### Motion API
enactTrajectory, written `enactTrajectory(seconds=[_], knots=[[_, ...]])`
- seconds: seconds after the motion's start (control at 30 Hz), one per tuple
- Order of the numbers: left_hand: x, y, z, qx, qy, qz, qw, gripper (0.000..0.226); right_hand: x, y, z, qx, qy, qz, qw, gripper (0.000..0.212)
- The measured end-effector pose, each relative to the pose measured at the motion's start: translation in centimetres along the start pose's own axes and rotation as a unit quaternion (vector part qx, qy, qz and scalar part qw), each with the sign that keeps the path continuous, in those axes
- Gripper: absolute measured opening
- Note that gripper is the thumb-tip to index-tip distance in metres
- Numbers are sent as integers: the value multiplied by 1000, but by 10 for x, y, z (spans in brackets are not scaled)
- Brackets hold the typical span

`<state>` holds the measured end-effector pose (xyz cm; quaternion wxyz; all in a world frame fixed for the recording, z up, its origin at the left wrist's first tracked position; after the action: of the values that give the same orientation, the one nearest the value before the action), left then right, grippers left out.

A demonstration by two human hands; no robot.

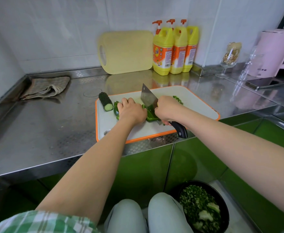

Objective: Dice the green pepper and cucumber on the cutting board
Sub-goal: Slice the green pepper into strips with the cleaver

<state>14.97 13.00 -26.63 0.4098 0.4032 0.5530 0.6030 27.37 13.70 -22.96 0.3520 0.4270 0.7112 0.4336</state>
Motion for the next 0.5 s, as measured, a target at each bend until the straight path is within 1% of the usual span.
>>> enactTrajectory(seconds=[0.1, 0.17, 0.27, 0.3, 0.4, 0.5], knots=[[-1, 1, 0, -5, -7, -9, 1000, 50, 7, -1, 6, -11, -20, 4, 1000, 13], [-1, 1, 0, -4, -9, -12, 1000, 49, 11, 0, 13, 15, -25, 17, 999, 15], [-1, 2, -1, -5, -10, -13, 1000, 49, 14, 0, 15, 51, -29, 28, 998, 13], [-1, 2, -1, -7, -10, -13, 1000, 49, 14, 1, 14, 54, -34, 32, 997, 15], [-2, 1, -1, -7, -11, -12, 1000, 49, 14, 8, 16, 63, -28, 50, 996, 33], [-2, 2, 0, -3, -10, -10, 1000, 49, 8, 19, 16, 81, -19, 38, 996, 33]])
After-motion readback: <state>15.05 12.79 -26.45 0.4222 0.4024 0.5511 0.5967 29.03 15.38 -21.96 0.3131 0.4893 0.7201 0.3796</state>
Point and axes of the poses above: each hand's wrist, its own x-axis towards the middle knuckle, its own y-axis out of the back of the hand, z = x × y, the point moved 7 cm from there along x, towards the middle knuckle, and after that the axes turned 1 degree about -z, right-handed, at the moved point
